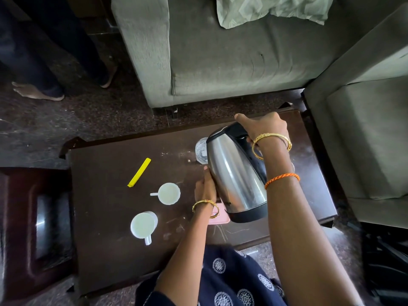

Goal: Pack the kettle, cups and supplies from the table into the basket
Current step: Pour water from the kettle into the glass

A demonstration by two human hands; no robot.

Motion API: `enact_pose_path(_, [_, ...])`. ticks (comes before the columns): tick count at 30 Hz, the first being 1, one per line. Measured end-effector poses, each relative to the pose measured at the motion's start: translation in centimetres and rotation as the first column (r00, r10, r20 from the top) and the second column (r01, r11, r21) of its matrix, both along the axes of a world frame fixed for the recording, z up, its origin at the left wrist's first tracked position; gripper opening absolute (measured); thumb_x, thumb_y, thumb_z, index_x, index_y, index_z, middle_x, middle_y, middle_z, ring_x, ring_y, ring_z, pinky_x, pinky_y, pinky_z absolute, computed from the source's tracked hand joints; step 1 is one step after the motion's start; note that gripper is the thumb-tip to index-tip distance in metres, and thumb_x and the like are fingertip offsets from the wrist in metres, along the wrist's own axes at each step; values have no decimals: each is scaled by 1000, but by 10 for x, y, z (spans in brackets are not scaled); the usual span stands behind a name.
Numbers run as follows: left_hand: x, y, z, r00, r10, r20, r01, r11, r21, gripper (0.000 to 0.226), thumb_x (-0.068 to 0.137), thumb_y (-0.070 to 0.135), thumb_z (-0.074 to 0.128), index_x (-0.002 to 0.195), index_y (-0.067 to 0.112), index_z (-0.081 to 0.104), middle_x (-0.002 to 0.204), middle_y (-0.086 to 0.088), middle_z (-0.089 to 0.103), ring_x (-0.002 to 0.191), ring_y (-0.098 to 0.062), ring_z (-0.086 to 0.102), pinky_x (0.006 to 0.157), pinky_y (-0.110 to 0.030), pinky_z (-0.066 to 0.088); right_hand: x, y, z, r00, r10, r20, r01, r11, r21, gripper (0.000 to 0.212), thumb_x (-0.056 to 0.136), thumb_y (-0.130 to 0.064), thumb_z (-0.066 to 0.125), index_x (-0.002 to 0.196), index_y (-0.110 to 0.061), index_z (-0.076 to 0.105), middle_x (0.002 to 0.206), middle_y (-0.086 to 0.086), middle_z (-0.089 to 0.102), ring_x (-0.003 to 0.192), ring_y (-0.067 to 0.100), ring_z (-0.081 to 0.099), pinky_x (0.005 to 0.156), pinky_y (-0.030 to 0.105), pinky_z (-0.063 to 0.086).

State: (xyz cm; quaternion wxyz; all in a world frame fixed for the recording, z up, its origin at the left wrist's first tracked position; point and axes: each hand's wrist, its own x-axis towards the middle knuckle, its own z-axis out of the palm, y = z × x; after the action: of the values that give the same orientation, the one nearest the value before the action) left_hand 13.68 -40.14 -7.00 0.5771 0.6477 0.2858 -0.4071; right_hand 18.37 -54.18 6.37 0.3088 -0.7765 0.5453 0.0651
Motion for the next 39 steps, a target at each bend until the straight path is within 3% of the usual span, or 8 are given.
enact_pose_path(2, [0,1,-1,1000,6,-16,-6,1000,1,76,68,75,35,104,14,63,119,-19,64,107,-37,61,96,-51,49,1,0,-1,1000,3,-2,-3,1000,-11,69,66,-68,60,103,-11,64,100,12,71,92,31,67,85,43,55])
enact_pose_path(6, [1,2,-2,1000,15,-5,-15,1000,14,59,66,75,36,70,20,57,114,-18,65,103,-37,63,94,-52,51,4,-1,-1,1000,3,-4,-3,1000,-30,68,67,-68,60,103,-11,64,100,11,71,92,30,67,84,42,54])
enact_pose_path(15, [4,1,-1,999,39,8,-39,999,31,69,68,74,37,96,14,58,117,-20,62,104,-38,61,93,-53,51,7,-3,-4,1000,3,-2,-4,997,-73,67,69,-68,60,100,-9,64,97,11,71,90,30,67,81,41,54])
enact_pose_path(18, [4,1,-1,999,34,7,-34,999,30,60,67,75,37,80,20,56,114,-20,63,103,-38,62,93,-53,51,7,-4,-4,1000,3,-6,-4,997,-72,67,69,-68,59,102,-9,63,98,10,71,91,30,66,81,40,53])
enact_pose_path(26, [0,-3,-2,1000,28,-1,-28,999,41,59,63,78,39,67,20,49,103,-17,63,98,-37,64,89,-52,53,5,-9,-5,1000,-6,-9,5,998,-61,68,69,-67,60,106,-10,60,99,11,71,93,30,66,84,41,53])
enact_pose_path(39, [-4,-8,4,999,45,15,-45,998,35,58,61,77,45,67,20,52,91,-12,64,92,-36,65,87,-52,54,-3,-20,0,999,-26,20,27,999,-42,68,67,-67,61,104,-10,61,99,11,71,91,30,67,85,44,53])
